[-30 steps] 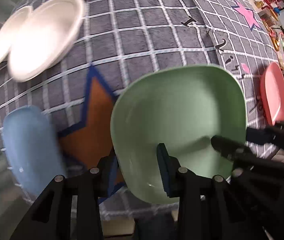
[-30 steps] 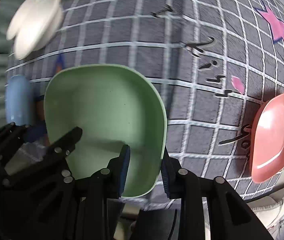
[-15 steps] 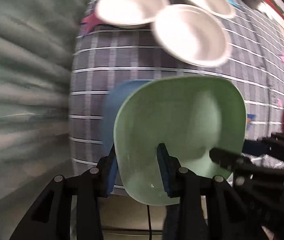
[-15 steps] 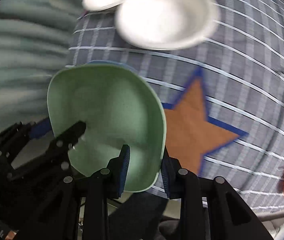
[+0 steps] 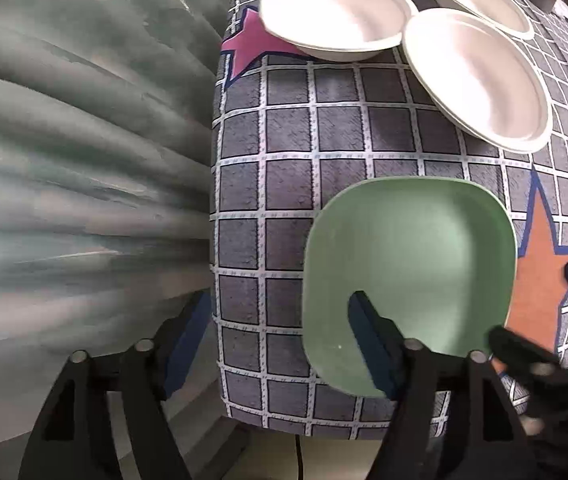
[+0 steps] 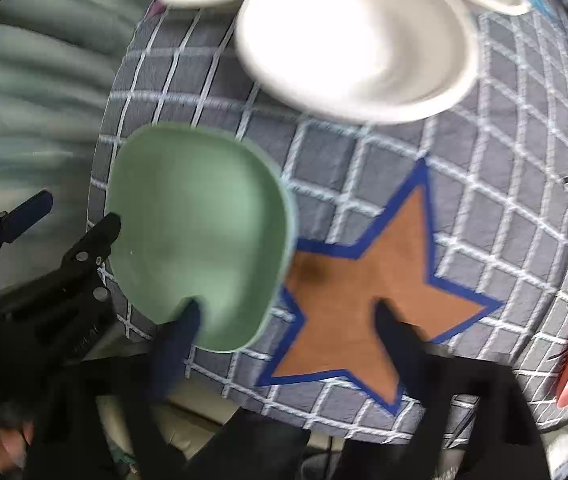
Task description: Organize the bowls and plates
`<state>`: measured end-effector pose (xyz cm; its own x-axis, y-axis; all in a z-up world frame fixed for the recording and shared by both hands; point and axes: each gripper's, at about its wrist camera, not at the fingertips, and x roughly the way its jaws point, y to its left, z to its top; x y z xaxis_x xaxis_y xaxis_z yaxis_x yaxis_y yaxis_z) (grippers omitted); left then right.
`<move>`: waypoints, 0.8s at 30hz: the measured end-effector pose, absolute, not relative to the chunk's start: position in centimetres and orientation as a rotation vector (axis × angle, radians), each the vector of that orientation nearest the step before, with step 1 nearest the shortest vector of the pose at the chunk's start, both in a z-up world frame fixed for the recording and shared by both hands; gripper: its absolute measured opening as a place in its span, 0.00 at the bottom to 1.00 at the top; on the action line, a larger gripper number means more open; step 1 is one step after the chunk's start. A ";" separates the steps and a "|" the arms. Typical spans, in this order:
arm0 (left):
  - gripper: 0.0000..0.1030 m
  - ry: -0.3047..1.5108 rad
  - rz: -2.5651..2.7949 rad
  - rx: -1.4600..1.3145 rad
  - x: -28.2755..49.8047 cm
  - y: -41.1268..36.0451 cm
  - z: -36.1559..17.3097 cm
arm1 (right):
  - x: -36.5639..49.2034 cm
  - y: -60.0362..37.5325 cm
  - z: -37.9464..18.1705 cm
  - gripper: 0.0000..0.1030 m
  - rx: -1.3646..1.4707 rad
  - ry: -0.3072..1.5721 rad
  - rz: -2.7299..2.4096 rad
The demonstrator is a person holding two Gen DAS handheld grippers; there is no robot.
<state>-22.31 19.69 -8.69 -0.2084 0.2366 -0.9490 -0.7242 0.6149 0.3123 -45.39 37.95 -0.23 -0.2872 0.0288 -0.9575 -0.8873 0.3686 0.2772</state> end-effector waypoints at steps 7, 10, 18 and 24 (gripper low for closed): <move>0.78 1.522 0.843 -0.414 -20.2 17.5 -7.0 | -43.7 34.2 2.7 0.91 -0.753 1.593 1.011; 0.78 1.529 0.754 -0.380 -17.4 15.0 -6.7 | -41.1 31.4 3.3 0.91 -0.716 1.600 0.938; 0.78 1.573 0.498 -0.305 -7.2 6.6 -7.5 | -32.9 23.1 5.6 0.91 -0.674 1.521 0.694; 0.78 1.600 0.427 -0.375 -0.6 0.8 -8.7 | -24.2 16.6 9.7 0.91 -0.728 1.392 0.561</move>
